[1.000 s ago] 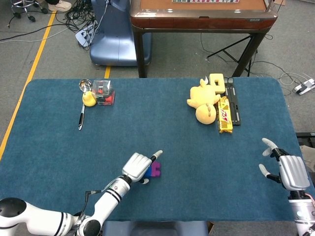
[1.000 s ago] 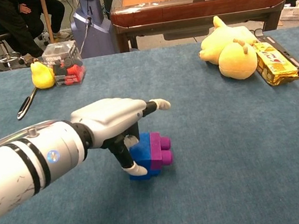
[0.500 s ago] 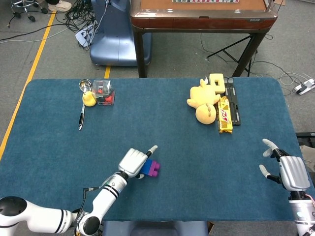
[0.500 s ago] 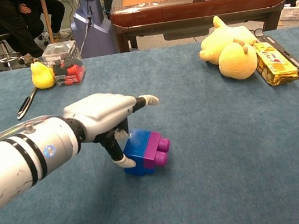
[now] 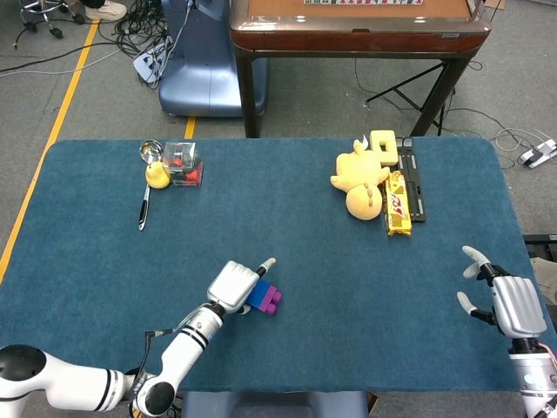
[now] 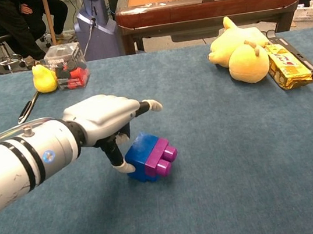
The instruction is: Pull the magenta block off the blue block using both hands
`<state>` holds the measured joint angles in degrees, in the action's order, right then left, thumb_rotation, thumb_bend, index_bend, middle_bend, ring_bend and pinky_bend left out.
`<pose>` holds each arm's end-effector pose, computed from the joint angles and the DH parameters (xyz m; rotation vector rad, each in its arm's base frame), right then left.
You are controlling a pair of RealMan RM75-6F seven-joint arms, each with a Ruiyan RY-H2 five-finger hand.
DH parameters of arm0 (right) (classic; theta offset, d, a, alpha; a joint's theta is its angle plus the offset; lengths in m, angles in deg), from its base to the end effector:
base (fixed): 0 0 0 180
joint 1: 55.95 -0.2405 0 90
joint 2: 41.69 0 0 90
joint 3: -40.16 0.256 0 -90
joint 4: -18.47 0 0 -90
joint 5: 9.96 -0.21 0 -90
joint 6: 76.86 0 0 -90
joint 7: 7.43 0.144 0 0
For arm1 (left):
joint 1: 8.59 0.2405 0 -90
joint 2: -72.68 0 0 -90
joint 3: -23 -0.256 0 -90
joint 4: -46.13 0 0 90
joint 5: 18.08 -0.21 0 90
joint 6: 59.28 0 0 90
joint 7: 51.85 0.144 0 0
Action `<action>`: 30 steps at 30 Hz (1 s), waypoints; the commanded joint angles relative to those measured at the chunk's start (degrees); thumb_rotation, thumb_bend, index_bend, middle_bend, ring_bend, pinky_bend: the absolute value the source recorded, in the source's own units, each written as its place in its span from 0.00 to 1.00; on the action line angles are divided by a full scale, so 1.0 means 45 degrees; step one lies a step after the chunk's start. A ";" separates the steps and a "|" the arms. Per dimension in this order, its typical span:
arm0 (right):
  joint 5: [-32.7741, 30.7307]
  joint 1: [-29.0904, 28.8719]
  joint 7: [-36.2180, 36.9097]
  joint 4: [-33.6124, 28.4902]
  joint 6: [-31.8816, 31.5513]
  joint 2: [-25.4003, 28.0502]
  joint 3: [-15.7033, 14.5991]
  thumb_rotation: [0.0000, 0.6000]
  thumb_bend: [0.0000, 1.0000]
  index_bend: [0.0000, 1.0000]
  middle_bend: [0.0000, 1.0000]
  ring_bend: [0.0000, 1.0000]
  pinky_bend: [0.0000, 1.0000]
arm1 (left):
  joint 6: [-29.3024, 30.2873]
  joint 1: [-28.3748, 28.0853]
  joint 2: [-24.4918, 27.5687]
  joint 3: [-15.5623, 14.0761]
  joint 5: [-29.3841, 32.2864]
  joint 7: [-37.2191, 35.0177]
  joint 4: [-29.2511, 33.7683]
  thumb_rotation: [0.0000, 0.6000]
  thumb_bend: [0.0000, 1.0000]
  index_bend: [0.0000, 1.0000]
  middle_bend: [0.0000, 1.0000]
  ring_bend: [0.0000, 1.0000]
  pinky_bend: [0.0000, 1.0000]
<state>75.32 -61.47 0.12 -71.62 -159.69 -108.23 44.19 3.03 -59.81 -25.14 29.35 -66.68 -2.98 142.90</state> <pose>-0.3151 -0.1892 0.1475 1.3390 -1.0204 1.0014 -0.0687 0.2875 -0.0713 -2.0890 -0.7672 -0.7817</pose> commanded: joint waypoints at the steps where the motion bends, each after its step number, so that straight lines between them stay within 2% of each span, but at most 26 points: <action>1: -0.0009 0.0007 0.0000 0.0010 0.0017 0.0001 -0.0016 1.00 0.25 0.19 0.46 0.44 0.66 | -0.0038 -0.0014 -0.0028 -0.0065 -0.0076 -0.0076 -0.0067 1.00 0.00 0.13 0.95 0.99 1.00; 24: -0.0040 0.0030 0.0150 0.0168 0.0062 -0.0118 -0.0057 1.00 0.25 0.19 0.46 0.44 0.66 | 0.0129 -0.0133 -0.0234 -0.0195 -0.0052 0.0169 -0.0392 1.00 0.00 0.35 0.96 0.98 1.00; 30: -0.0038 0.0019 0.0156 0.0183 0.0081 -0.0156 -0.0059 1.00 0.25 0.19 0.46 0.44 0.66 | 0.0133 -0.0156 -0.0256 -0.0199 -0.0059 0.0192 -0.0401 1.00 0.00 0.38 0.96 0.98 1.00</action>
<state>75.15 -61.38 0.82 -70.80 -159.33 -108.94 43.93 3.64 -60.50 -26.28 28.45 -66.95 -2.12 141.10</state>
